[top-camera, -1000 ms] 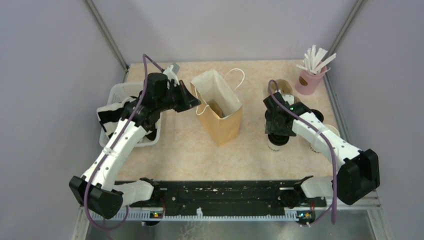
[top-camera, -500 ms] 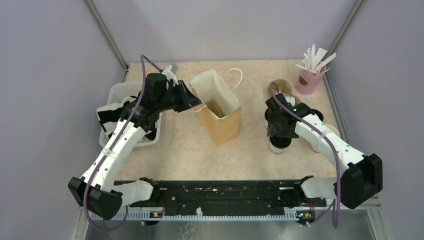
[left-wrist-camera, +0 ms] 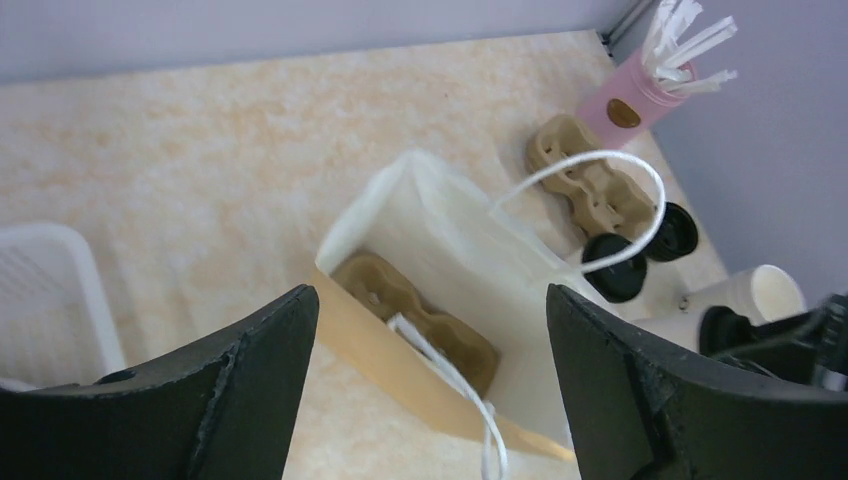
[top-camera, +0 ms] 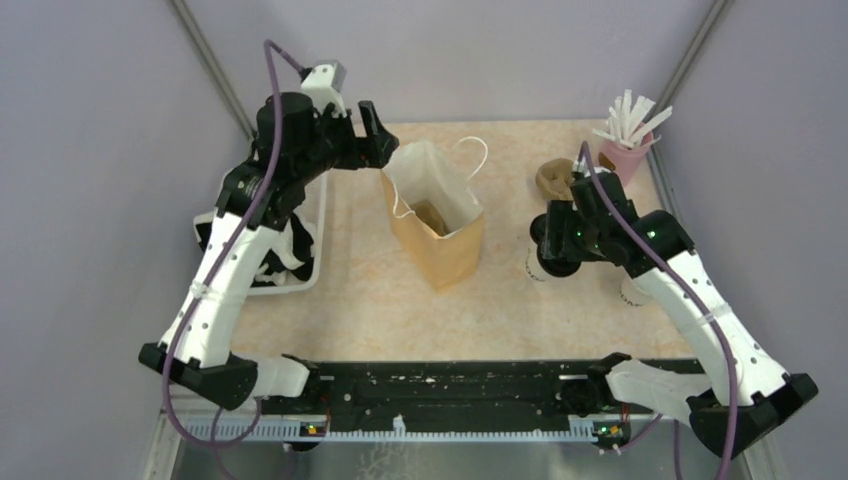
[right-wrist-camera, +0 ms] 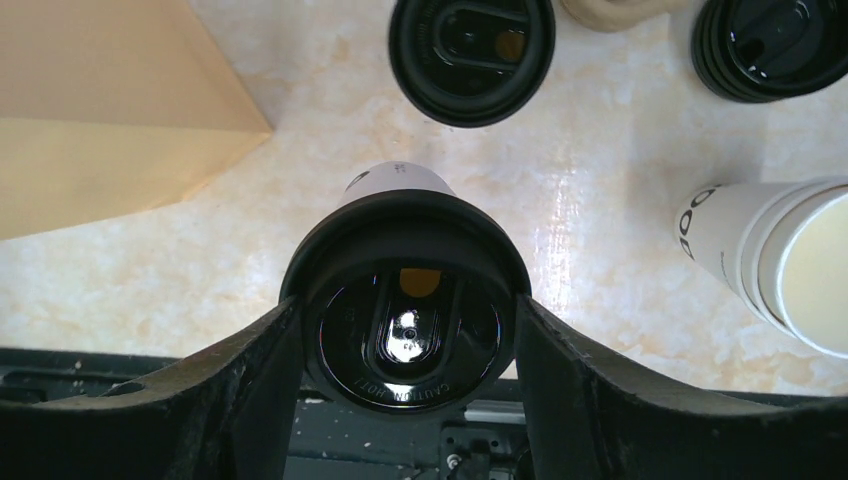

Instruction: Pack the takeout coffee

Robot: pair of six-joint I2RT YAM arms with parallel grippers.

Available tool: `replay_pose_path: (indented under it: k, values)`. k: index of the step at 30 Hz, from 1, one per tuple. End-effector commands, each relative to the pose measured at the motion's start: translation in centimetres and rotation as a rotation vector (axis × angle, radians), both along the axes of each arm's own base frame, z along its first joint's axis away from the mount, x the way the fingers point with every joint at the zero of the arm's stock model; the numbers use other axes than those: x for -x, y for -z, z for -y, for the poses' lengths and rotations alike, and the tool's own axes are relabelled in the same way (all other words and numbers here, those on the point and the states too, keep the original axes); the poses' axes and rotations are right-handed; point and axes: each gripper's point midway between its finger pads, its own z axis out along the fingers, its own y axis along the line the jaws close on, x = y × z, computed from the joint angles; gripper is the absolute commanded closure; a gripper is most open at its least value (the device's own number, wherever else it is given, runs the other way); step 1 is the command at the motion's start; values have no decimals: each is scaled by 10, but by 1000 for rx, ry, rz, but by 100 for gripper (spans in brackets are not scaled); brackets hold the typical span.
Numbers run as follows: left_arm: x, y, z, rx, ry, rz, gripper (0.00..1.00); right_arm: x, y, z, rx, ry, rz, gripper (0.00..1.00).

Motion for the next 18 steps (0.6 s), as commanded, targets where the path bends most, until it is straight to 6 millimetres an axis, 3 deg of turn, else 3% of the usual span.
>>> replay_pose_path:
  k: [1, 5, 9, 18]
  values:
    - [-48, 10, 6, -268, 93, 91, 11, 8, -28, -9, -44, -112, 41, 44]
    - [-76, 24, 28, -377, 253, 122, 11, 14, -41, -9, -55, -146, 62, 45]
    - [-96, 42, 36, -399, 327, 117, 14, 20, -53, -7, -65, -157, 76, 46]
    - [-123, 84, 53, -398, 394, 40, 43, 27, -61, -4, -60, -171, 71, 47]
